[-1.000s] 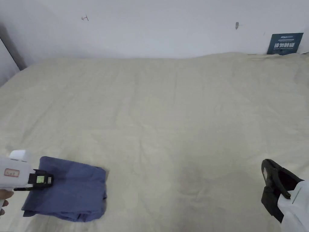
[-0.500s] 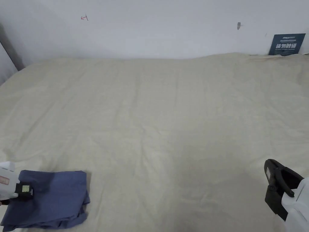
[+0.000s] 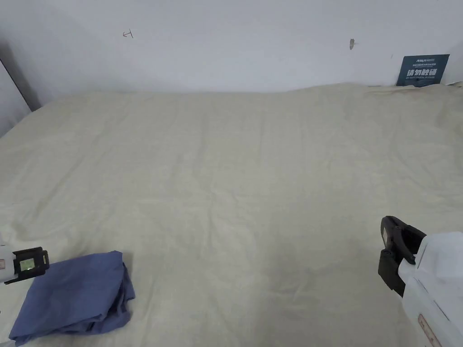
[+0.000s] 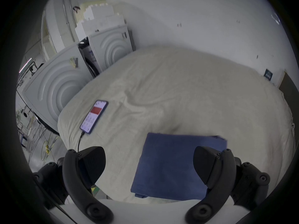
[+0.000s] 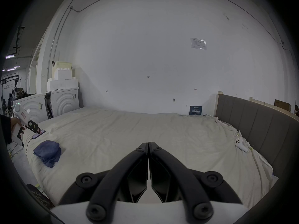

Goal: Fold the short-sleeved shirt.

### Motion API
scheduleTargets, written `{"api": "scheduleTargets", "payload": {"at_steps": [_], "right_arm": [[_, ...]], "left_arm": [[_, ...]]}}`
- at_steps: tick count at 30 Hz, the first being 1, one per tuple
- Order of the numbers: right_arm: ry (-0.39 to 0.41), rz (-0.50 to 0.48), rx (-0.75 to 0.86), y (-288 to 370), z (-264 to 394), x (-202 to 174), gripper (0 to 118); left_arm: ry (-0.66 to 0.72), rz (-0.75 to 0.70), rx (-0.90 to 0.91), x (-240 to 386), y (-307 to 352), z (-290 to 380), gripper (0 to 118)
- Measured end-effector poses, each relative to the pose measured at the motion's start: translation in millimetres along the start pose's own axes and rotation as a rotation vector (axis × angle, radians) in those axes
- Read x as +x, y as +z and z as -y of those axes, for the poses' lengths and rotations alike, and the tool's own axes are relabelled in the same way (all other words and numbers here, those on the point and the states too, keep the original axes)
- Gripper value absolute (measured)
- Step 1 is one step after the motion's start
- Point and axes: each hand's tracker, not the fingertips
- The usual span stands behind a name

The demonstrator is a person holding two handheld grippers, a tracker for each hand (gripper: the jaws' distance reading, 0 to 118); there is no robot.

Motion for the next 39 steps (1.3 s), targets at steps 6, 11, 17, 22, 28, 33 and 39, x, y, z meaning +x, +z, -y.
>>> {"api": "scheduleTargets", "payload": {"at_steps": [6, 11, 17, 22, 28, 33, 39], "right_arm": [[0.014, 0.003, 0.036, 7, -20, -2, 0], [0.013, 0.000, 0.070, 16, -38, 4, 0], [0.050, 0.013, 0.114, 31, -55, 11, 0], [0.070, 0.030, 0.150, 45, -66, 16, 0], [0.065, 0.051, 0.173, 56, -71, 28, 0], [0.050, 0.076, 0.183, 65, -70, 41, 0], [0.025, 0.112, 0.185, 72, -64, 54, 0]], "left_arm": [[0.017, 0.101, 0.202, 14, 71, -5, 113], [0.013, 0.208, 0.333, 33, 133, -10, 112], [-0.034, 0.231, 0.509, 77, 196, -6, 111], [-0.055, 0.235, 0.657, 119, 230, 8, 96], [-0.077, 0.277, 0.775, 168, 245, 31, 24], [-0.048, 0.411, 0.805, 194, 247, 49, 2], [-0.045, 0.411, 0.851, 223, 245, 77, 0]]}}
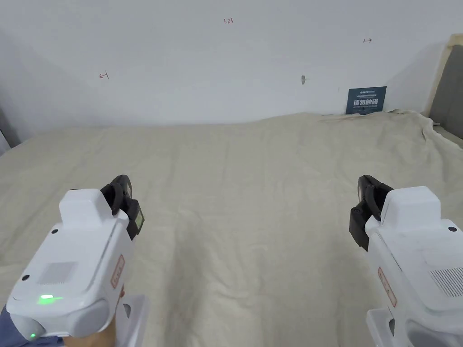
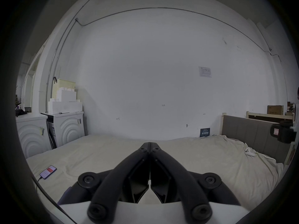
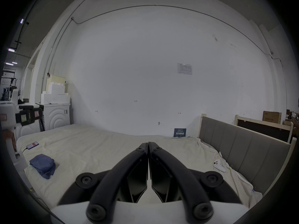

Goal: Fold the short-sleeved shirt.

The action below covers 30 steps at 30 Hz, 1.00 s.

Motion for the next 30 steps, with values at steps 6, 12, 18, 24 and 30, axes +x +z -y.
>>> {"api": "scheduleTargets", "payload": {"at_steps": [6, 12, 18, 24, 30], "right_arm": [[-0.009, 0.030, 0.000, 5, 7, 10, 0], [-0.020, 0.056, 0.000, 11, 11, 14, 0], [-0.026, 0.067, 0.005, 13, 12, 17, 0], [-0.032, 0.065, 0.001, 13, 14, 17, 0], [-0.034, 0.066, 0.004, 15, 12, 17, 0]], "left_arm": [[0.015, 0.006, 0.024, 26, 10, 26, 0], [0.024, 0.020, 0.017, 37, 14, 36, 0], [0.034, 0.033, 0.018, 41, 16, 37, 0], [0.037, 0.049, 0.015, 43, 16, 36, 0], [0.039, 0.051, 0.013, 43, 16, 34, 0]]}}
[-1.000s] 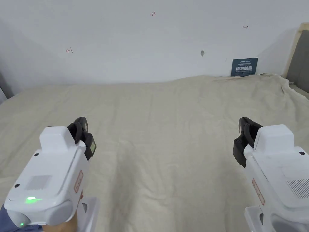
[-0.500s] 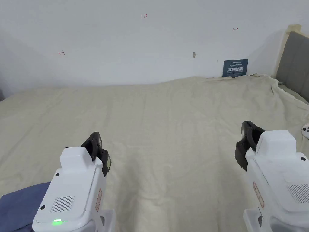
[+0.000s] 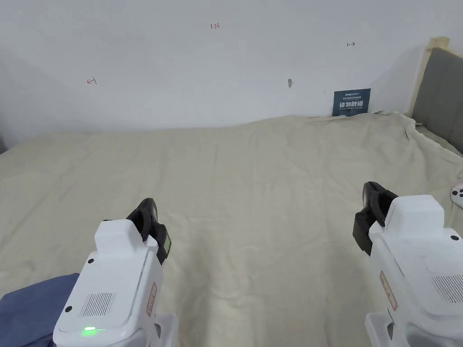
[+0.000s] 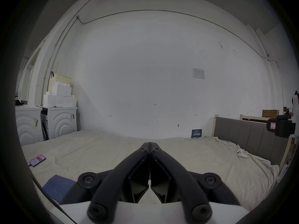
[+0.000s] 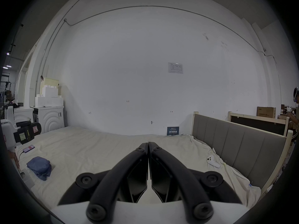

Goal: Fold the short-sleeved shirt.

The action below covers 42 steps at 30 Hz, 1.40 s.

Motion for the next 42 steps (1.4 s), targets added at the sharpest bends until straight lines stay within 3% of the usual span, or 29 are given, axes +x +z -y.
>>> {"api": "scheduleTargets", "payload": {"at_steps": [35, 38, 40, 41, 42], "right_arm": [[0.007, -0.002, 0.008, 4, -3, 2, 0], [0.012, 0.000, 0.010, 5, -3, 2, 1], [0.018, 0.010, 0.011, 5, -4, 2, 7], [0.018, 0.011, 0.013, 6, -4, 2, 17], [0.014, 0.015, 0.014, 7, -4, 3, 41]], "left_arm": [[0.004, -0.041, 0.015, -3, 2, -2, 1], [0.021, -0.071, 0.023, -5, 3, 0, 19], [0.038, -0.081, 0.024, -9, 3, 0, 43], [0.045, -0.091, 0.021, -10, 3, 0, 56], [0.051, -0.099, 0.016, -11, 2, 1, 68]]}}
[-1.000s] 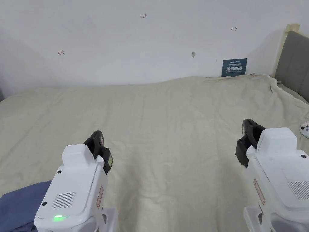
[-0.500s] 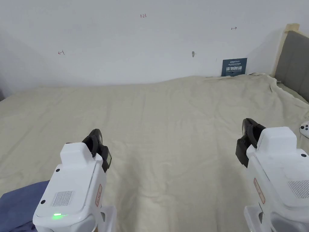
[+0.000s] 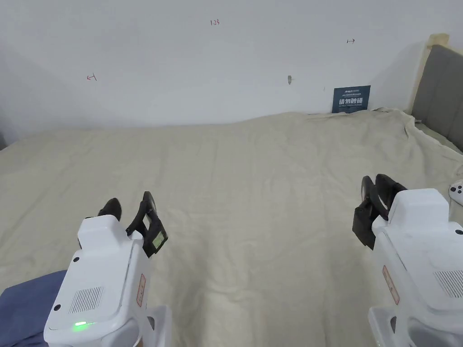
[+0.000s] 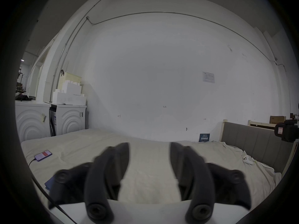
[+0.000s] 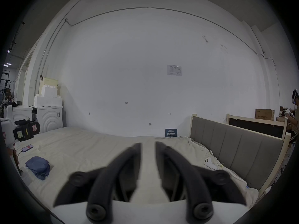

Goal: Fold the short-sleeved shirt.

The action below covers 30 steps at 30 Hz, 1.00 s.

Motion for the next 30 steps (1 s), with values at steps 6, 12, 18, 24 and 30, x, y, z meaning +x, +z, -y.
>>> {"api": "scheduleTargets", "payload": {"at_steps": [6, 12, 18, 24, 30], "right_arm": [[-0.028, 0.010, 0.010, -0.1, 2.5, 2.9, 118], [-0.022, 0.011, 0.018, 0.8, 1.7, 2.2, 118], [-0.021, 0.006, 0.022, 0.8, 1.0, 0.4, 118], [-0.020, 0.008, 0.029, 2.2, 0.7, -0.8, 118], [-0.020, 0.004, 0.029, 3.0, 0.6, -0.7, 118]], "left_arm": [[0.011, -0.002, -0.015, -8.1, 0.4, 1.9, 118], [0.013, -0.006, -0.009, -10.2, 1.6, 3.2, 118], [0.005, -0.003, -0.006, -8.4, 2.0, 1.7, 118], [-0.007, -0.003, -0.014, -7.6, 2.3, 1.8, 118], [-0.002, 0.000, -0.016, -8.2, 2.4, 1.6, 118]]}}
